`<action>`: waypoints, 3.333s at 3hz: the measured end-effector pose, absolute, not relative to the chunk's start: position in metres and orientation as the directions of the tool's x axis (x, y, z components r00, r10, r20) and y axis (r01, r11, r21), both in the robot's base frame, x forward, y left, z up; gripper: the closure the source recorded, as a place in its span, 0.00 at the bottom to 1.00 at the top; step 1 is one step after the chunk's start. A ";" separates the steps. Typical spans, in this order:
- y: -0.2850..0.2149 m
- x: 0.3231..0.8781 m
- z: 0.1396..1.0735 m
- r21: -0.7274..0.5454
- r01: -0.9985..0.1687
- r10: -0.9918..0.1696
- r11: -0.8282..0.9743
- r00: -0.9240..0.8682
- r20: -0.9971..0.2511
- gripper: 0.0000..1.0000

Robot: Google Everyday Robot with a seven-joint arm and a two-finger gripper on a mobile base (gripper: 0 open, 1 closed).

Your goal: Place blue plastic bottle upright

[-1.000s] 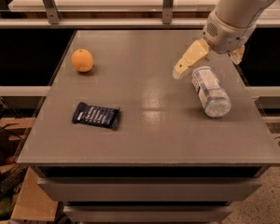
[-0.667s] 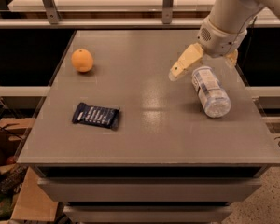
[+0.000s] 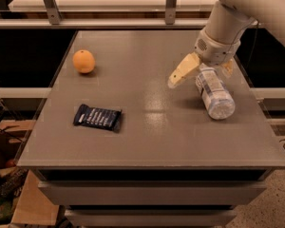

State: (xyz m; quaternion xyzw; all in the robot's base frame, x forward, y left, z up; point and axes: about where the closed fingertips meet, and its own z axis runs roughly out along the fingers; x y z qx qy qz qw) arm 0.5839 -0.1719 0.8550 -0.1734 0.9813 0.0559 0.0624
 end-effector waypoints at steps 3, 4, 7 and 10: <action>-0.175 0.590 0.839 0.091 -0.378 -0.368 0.921 -0.923 -0.112 0.64; -0.178 0.591 0.844 0.099 -0.408 -0.396 0.908 -0.910 -0.123 0.87; -0.163 0.591 0.935 -0.042 -0.632 -0.586 0.774 -0.690 -0.425 1.00; -0.121 0.574 1.010 -0.136 -0.759 -0.563 0.637 -0.337 -0.755 1.00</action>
Offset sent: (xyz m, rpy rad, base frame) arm 0.0039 -0.0056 -0.0162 -0.0178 0.0313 0.0361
